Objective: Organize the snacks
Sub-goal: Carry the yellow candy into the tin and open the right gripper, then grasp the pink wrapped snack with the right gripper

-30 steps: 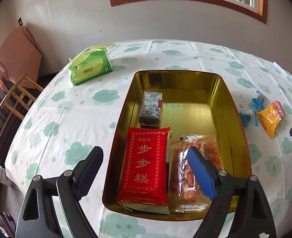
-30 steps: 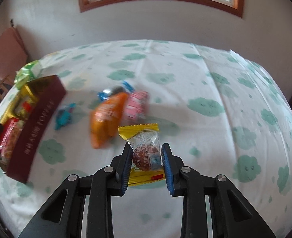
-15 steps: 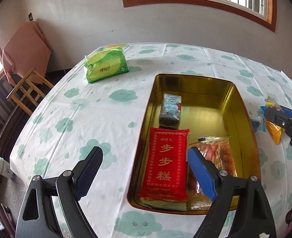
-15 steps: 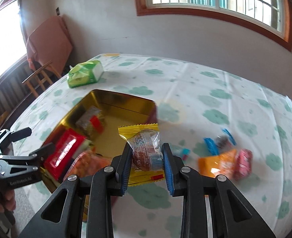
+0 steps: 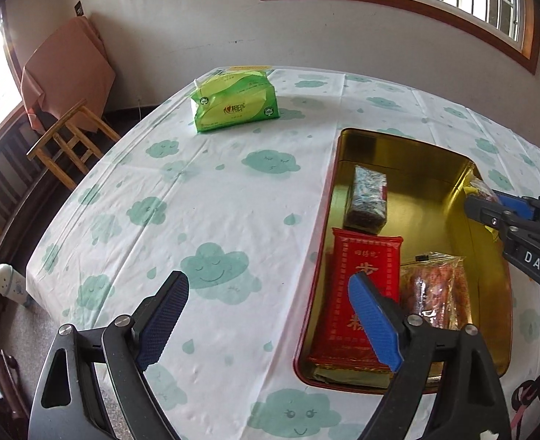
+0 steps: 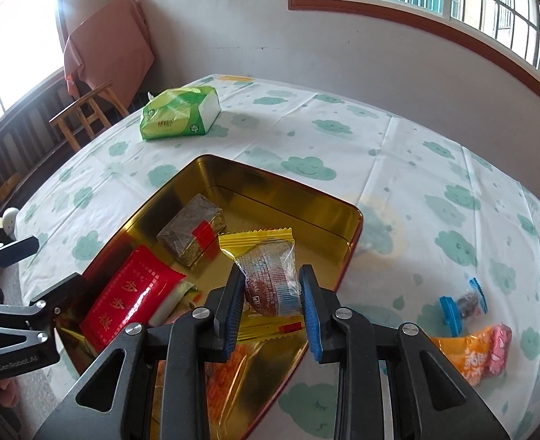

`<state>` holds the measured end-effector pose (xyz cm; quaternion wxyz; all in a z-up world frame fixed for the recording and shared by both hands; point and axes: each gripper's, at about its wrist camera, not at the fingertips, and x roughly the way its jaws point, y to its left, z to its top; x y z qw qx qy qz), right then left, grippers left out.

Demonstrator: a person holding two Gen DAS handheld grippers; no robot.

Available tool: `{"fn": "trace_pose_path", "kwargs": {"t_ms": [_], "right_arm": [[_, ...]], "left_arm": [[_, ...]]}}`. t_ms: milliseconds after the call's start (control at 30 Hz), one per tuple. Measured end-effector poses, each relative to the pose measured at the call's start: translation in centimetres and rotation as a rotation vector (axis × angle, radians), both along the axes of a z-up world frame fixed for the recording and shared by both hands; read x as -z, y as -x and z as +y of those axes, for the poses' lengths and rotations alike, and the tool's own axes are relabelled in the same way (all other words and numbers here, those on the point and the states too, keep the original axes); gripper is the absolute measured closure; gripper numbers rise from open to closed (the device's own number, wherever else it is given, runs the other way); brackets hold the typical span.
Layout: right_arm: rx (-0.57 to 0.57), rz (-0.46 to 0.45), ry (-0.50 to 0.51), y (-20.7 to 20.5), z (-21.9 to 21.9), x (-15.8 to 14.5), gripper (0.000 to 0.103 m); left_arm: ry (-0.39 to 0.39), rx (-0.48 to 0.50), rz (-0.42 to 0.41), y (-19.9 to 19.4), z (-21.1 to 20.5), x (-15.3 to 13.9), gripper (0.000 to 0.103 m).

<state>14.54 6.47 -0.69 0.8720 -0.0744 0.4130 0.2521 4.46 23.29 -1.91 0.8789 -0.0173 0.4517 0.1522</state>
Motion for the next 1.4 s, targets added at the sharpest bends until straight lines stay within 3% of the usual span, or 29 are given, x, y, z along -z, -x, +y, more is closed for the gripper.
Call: {"fn": "trace_pose_path", "kwargs": {"t_ms": [567,900,1133,1400], "right_arm": [[-0.021,0.042,0.039,-0.9,1.6,2.0,0.071],[-0.005,0.026,-0.02,0.1,-0.1,0.6,0.071],[0.057,-0.004,-0.043,2.0,-5.0,-0.5,0.071],[0.256,-0.022,-0.017,2.3,-15.5,-0.2,0.071]], "left_arm": [[0.01,-0.021,0.01,0.0,0.8,0.2,0.016],[0.002,-0.012,0.011,0.3,-0.1,0.0,0.016],[-0.004,0.018,0.002,0.6,-1.7,-0.7,0.016],[-0.012,0.069,-0.014,0.7,-4.4,-1.7,0.016]]}}
